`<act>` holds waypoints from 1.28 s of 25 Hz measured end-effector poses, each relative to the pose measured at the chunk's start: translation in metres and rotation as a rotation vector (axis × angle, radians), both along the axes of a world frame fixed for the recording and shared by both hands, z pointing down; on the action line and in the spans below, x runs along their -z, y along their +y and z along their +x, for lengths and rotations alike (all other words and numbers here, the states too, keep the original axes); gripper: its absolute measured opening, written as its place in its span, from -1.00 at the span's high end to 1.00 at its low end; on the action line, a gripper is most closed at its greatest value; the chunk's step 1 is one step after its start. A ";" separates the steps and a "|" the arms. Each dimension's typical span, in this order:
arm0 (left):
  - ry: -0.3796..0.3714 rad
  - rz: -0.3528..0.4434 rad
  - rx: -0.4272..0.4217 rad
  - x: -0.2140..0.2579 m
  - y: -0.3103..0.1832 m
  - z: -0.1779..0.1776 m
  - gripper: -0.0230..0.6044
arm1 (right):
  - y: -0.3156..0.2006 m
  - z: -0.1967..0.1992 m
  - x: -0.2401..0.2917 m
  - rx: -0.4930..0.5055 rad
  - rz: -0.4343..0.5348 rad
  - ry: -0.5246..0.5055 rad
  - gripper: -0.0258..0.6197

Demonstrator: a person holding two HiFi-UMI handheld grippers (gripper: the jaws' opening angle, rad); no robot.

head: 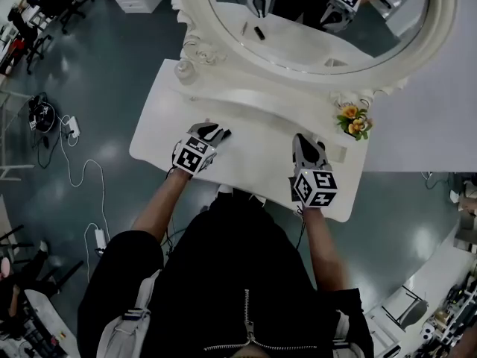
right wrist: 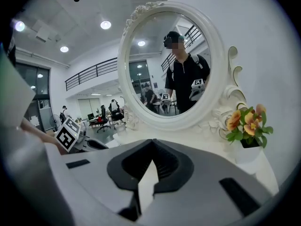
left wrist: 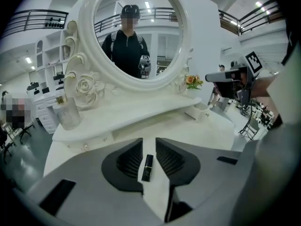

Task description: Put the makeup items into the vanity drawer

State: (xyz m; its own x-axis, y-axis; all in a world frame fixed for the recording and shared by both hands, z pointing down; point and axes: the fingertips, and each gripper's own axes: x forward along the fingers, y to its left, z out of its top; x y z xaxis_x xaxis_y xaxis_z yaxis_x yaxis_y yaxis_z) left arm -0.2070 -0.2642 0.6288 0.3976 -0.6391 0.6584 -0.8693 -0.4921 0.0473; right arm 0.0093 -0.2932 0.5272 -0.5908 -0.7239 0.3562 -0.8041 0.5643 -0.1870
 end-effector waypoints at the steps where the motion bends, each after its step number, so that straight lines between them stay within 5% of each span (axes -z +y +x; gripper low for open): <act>1: -0.014 -0.018 -0.013 -0.007 0.002 0.000 0.57 | 0.002 0.001 -0.001 -0.003 -0.004 0.000 0.90; 4: -0.064 -0.070 -0.050 -0.028 0.006 -0.001 0.45 | 0.007 0.007 -0.002 -0.019 -0.011 0.001 0.90; 19: -0.298 -0.249 -0.236 -0.108 0.008 0.006 0.50 | 0.040 0.067 -0.013 -0.168 -0.043 0.030 0.90; 26: -0.321 -0.283 -0.205 -0.120 0.005 0.002 0.60 | 0.048 0.093 -0.014 -0.227 -0.047 0.030 0.90; 32: -0.293 -0.237 -0.191 -0.109 0.002 0.009 0.61 | 0.047 0.094 -0.012 -0.226 -0.041 0.026 0.90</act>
State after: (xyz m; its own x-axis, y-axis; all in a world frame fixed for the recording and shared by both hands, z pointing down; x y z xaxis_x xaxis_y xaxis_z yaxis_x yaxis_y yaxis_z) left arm -0.1981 -0.2620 0.7381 0.2685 -0.3895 0.8810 -0.7571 -0.6508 -0.0569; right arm 0.1038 -0.2458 0.5392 -0.4055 -0.8217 0.4006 -0.9141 0.3616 -0.1837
